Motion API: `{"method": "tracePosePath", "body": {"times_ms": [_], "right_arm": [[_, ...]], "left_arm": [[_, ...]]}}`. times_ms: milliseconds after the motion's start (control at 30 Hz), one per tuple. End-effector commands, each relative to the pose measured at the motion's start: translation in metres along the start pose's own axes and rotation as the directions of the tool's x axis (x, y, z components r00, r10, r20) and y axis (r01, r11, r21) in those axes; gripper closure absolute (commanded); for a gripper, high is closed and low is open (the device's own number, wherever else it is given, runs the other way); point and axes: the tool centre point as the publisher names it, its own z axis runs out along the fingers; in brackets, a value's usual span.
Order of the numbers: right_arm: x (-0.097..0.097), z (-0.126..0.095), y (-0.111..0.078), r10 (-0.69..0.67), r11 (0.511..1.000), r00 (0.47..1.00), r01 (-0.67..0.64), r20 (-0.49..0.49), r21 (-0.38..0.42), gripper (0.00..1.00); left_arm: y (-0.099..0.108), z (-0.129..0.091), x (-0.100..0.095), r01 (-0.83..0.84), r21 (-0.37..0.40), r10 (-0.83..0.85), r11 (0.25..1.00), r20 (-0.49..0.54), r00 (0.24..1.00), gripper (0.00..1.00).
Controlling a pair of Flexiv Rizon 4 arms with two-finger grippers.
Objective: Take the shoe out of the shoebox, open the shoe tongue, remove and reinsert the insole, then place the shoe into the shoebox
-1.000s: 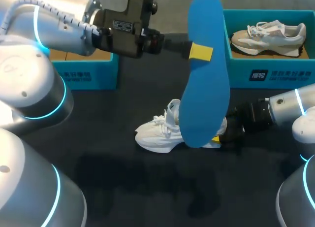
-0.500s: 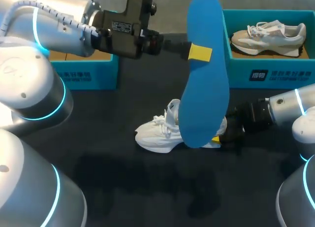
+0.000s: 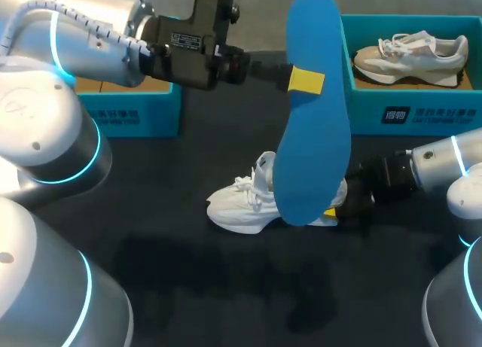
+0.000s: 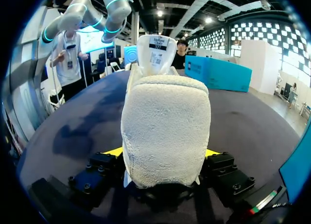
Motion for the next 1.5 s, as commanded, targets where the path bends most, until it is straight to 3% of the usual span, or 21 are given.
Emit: {"method": "tracePosePath", "body": {"times_ms": [33, 467, 667, 933, 1200, 1300, 1500], "right_arm": [[-0.001, 0.002, 0.001, 0.006, 1.0, 1.0, -0.006, 0.004, 0.021, 0.0], [0.003, -0.019, 0.017, 0.027, 0.981, 0.999, -0.032, 0.03, 0.192, 0.0], [0.008, -0.037, 0.025, 0.042, 0.941, 0.998, -0.052, 0.036, 0.334, 0.0], [0.012, -0.055, 0.032, 0.072, 0.867, 0.994, -0.102, 0.08, 0.488, 0.0], [0.009, -0.065, 0.038, 0.05, 0.803, 0.994, -0.099, 0.099, 0.588, 0.0], [0.008, -0.067, 0.043, 0.066, 0.734, 0.992, -0.12, 0.105, 0.668, 0.0], [0.008, -0.07, 0.048, 0.066, 0.649, 0.991, -0.13, 0.114, 0.749, 0.0]], "left_arm": [[0.001, 0.0, 0.0, 0.0, 0.001, 0.0, 1.0, 0.0, 1.0, 1.0], [0.001, 0.0, 0.0, 0.0, 0.001, 0.0, 1.0, 0.0, 1.0, 1.0], [0.001, 0.0, 0.0, 0.0, 0.001, 0.0, 1.0, 0.0, 1.0, 1.0], [0.001, 0.0, 0.0, 0.0, 0.001, 0.0, 1.0, 0.0, 1.0, 1.0], [0.001, 0.0, 0.0, 0.0, 0.001, 0.0, 1.0, 0.0, 1.0, 1.0], [0.001, 0.0, 0.0, 0.0, 0.001, 0.0, 1.0, 0.0, 1.0, 1.0], [0.001, 0.0, 0.0, 0.0, 0.001, 0.0, 1.0, 0.0, 1.0, 1.0]]}}
